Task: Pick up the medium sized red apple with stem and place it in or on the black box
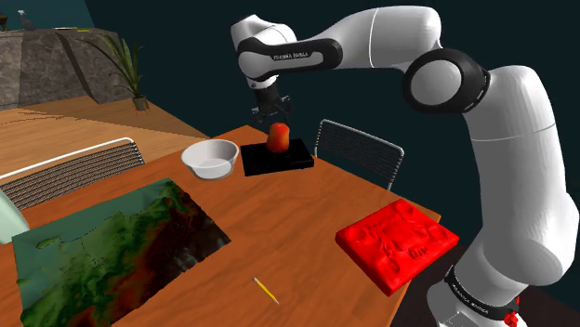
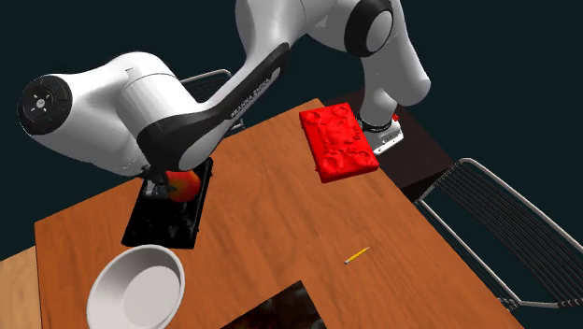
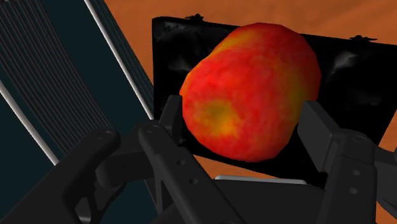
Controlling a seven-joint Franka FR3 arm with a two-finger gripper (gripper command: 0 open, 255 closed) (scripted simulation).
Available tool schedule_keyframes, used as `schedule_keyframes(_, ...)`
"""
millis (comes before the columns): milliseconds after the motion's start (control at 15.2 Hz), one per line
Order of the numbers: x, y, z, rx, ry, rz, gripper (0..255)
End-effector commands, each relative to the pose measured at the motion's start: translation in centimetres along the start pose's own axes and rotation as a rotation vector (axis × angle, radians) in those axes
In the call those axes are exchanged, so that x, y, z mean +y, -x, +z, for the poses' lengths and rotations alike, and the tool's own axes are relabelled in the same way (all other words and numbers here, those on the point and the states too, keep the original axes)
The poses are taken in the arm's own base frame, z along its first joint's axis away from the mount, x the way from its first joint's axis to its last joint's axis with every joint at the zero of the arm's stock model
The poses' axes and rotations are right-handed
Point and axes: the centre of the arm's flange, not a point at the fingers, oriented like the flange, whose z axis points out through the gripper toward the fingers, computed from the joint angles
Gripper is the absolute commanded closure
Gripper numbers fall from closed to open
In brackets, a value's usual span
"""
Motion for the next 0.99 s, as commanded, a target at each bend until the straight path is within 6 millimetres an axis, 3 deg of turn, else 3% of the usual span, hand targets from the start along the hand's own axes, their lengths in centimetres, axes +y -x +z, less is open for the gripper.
schedule_keyframes(0,1.5,-2.3,0.4,0.0,0.0,-0.001,255)
schedule_keyframes(924,-0.6,-2.1,7.5,0.0,0.0,-0.001,255)
